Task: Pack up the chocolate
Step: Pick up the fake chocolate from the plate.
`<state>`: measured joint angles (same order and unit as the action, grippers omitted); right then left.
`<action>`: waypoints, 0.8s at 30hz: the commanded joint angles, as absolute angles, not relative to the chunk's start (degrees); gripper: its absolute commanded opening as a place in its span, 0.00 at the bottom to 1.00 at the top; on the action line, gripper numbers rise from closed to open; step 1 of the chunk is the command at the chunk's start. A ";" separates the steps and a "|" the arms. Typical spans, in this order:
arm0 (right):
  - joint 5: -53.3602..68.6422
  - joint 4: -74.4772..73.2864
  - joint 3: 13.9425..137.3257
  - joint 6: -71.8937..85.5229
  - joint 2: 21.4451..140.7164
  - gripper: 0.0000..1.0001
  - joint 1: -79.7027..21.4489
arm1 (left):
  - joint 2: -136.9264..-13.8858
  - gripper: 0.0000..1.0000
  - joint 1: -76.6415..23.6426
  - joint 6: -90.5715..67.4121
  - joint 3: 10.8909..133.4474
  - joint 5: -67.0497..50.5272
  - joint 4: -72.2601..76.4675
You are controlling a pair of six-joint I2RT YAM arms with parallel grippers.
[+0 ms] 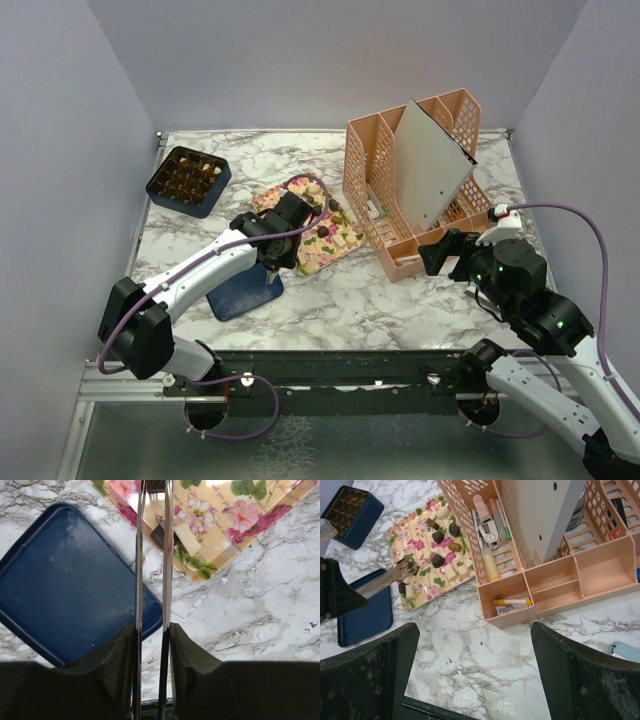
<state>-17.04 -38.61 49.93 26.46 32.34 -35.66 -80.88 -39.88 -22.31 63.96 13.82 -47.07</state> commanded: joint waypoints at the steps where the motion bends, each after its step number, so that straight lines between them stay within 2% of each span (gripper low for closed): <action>1: -16.73 -37.22 49.14 26.19 32.20 0.99 -35.82 | -81.60 0.30 -40.23 -23.08 66.23 17.97 -47.64; 15: -15.72 -35.82 47.98 25.94 31.64 0.99 -35.77 | -85.16 0.30 -38.02 -21.32 72.38 23.68 -47.54; 24: -14.54 -35.52 47.79 25.84 31.16 0.99 -35.77 | -86.81 0.30 -25.21 -16.75 78.54 20.23 -45.20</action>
